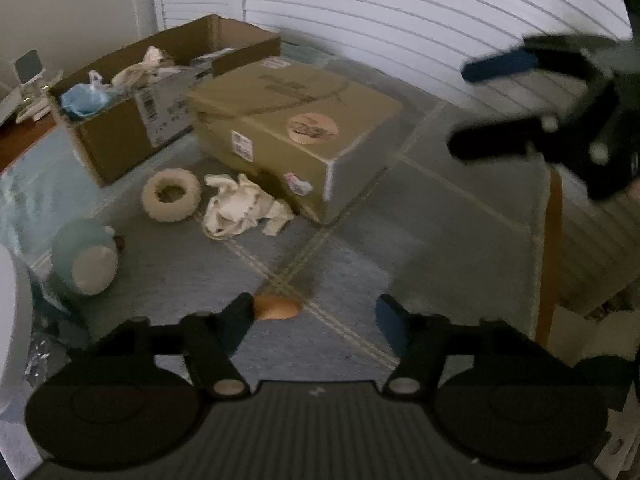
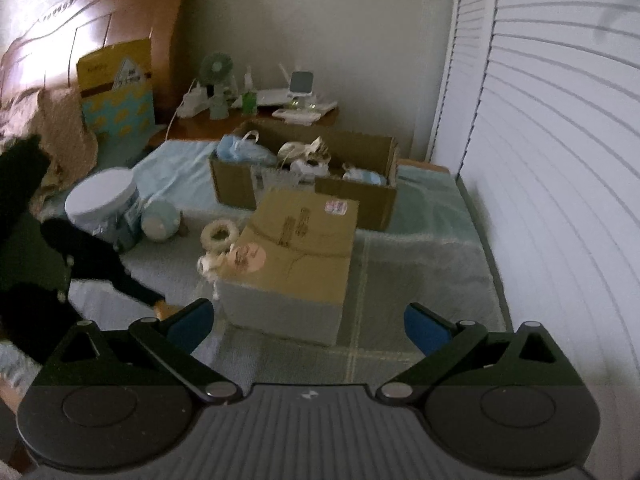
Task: Organize soft objects
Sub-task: 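Lower the left tool onto the small orange cylinder and close it, then close the right tool on the light blue round plush toy while the left tool holds the orange cylinder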
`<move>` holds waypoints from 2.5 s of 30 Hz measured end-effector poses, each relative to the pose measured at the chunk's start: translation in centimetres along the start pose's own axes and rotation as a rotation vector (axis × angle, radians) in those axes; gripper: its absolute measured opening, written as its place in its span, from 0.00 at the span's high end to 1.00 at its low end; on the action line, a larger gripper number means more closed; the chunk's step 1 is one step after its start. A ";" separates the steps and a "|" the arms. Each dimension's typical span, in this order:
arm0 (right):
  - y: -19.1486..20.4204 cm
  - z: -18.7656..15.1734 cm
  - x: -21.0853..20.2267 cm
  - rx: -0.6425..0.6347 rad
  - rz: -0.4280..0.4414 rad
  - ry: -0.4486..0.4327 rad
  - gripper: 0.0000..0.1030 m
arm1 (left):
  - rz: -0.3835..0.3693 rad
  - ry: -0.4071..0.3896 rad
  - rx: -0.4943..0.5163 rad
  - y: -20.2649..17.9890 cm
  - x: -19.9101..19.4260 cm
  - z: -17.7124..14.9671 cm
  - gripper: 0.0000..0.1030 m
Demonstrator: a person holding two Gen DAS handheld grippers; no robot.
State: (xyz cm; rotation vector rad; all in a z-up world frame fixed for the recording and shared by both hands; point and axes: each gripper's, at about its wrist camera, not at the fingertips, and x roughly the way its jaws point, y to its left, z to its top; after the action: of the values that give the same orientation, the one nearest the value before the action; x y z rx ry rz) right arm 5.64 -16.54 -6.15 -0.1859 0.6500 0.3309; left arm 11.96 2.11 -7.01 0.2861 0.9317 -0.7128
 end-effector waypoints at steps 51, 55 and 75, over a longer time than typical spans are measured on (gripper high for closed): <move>6.9 8.3 6.4 -0.411 0.298 -0.048 0.24 | 0.357 -0.181 -0.463 0.9 -5.8 -4.3 0.79; 7.5 9.3 8.5 -0.476 0.335 -0.022 0.26 | 0.373 -0.178 -0.507 1.2 -5.8 -4.7 0.79; 12.5 11.6 16.7 -0.703 0.525 0.109 0.34 | 0.424 -0.167 -0.585 3.0 -5.3 -5.2 0.79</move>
State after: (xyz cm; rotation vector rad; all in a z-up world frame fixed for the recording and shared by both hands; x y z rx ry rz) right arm 20.12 2.33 -8.31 -0.7120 0.6639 1.0605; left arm 8.58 9.27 -5.94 -0.0959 0.8433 -0.0573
